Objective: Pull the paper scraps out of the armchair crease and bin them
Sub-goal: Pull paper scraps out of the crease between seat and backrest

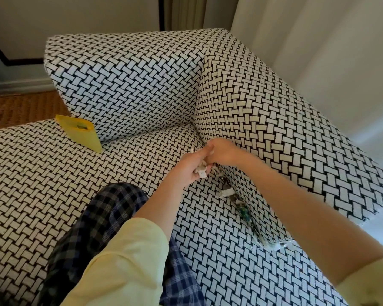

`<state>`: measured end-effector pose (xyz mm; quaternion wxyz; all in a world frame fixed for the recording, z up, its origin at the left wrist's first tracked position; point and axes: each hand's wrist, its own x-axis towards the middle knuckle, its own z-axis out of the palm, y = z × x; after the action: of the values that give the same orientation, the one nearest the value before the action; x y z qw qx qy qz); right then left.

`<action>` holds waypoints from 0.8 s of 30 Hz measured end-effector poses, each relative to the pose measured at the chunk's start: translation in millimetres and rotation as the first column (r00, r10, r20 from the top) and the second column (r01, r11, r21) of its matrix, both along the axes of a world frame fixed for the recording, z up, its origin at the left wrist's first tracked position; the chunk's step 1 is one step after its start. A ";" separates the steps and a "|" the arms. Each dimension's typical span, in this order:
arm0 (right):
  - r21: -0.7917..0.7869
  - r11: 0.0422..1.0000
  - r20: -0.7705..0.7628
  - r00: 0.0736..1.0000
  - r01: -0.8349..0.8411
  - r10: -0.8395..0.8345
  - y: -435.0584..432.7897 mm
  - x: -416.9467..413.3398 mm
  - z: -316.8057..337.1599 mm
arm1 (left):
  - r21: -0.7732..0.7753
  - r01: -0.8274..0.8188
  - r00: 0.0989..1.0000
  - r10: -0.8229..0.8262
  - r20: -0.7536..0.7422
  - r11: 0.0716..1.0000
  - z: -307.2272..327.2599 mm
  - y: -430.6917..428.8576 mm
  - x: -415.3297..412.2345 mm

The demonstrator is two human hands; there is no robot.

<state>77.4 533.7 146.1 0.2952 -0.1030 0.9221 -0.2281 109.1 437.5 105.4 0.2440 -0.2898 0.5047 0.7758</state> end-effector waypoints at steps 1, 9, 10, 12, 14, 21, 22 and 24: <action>-0.013 1.000 0.027 0.999 -0.018 0.019 2.2 -3.5 4.7 | -0.042 -0.015 1.000 0.015 0.001 0.999 -0.5 -0.3 -1.3; 0.358 0.930 -0.081 0.990 -0.080 0.116 -0.3 -4.2 -17.5 | -0.188 -0.090 0.996 0.094 0.009 0.978 -19.0 -15.4 -5.3; 0.420 0.904 -0.085 0.988 -0.083 0.131 -1.1 0.0 -28.1 | -0.201 -0.059 0.998 0.064 0.018 0.978 -19.9 -14.9 -4.2; 0.490 0.866 -0.079 0.985 -0.096 0.154 -2.2 7.2 -53.6 | -0.222 -0.002 1.000 0.005 0.013 0.975 -23.8 -14.0 -4.5; 0.518 0.853 -0.154 0.973 -0.067 0.170 -0.8 10.8 -79.2 | -0.231 0.023 1.000 -0.021 0.010 0.973 -26.0 -13.1 -5.6; 0.560 0.829 -0.170 0.976 -0.018 0.136 -6.7 5.9 -99.9 | -0.215 0.016 0.995 0.006 0.104 0.977 -39.3 -15.1 -11.2; 0.566 0.824 -0.170 0.975 -0.023 0.145 -7.1 3.4 -98.7 | -0.230 0.038 0.994 -0.013 0.105 0.972 -41.3 -13.8 -11.7; 0.583 0.811 -0.176 0.968 -0.044 0.180 -6.1 -1.0 -97.7 | -0.266 0.063 0.995 -0.039 0.096 0.962 -42.3 -11.0 -10.9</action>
<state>76.4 527.5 48.4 0.2202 -0.0886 0.9671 0.0917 98.2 426.5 63.1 0.2447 -0.3416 0.6011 0.6798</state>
